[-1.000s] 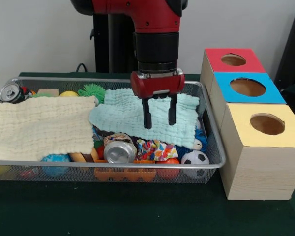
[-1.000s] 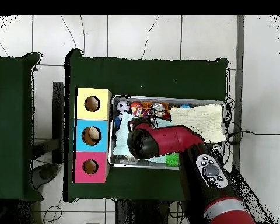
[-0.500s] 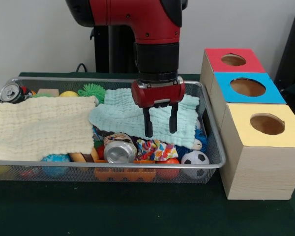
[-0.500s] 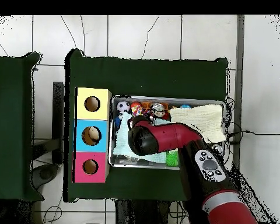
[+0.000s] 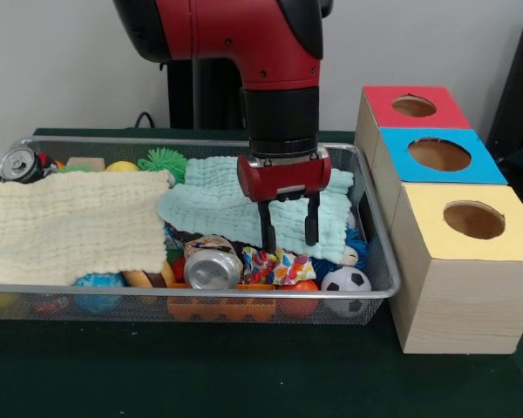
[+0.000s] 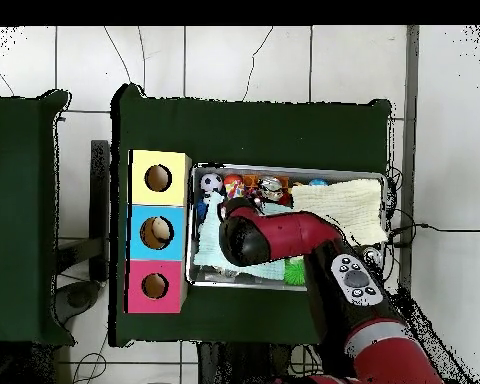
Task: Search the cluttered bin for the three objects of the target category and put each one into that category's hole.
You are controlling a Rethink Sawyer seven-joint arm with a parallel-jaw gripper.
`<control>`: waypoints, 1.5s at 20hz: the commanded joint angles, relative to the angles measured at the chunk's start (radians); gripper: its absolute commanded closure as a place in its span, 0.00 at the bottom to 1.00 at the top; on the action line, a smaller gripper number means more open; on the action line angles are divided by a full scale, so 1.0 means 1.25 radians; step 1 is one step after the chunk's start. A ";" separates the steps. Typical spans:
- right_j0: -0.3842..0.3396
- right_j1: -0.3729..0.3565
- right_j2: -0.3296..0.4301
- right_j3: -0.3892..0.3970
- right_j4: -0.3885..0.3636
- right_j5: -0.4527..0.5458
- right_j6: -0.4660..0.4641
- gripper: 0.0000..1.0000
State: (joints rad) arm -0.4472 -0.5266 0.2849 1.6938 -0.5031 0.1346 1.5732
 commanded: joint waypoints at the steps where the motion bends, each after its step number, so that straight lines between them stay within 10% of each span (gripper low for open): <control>1: 0.010 0.068 0.015 -0.061 -0.026 -0.067 0.078 0.00; 30: 0.052 0.094 -0.051 -0.046 -0.008 -0.110 0.099 0.00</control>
State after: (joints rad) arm -0.3815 -0.4535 0.2192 1.6647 -0.5027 0.0349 1.5732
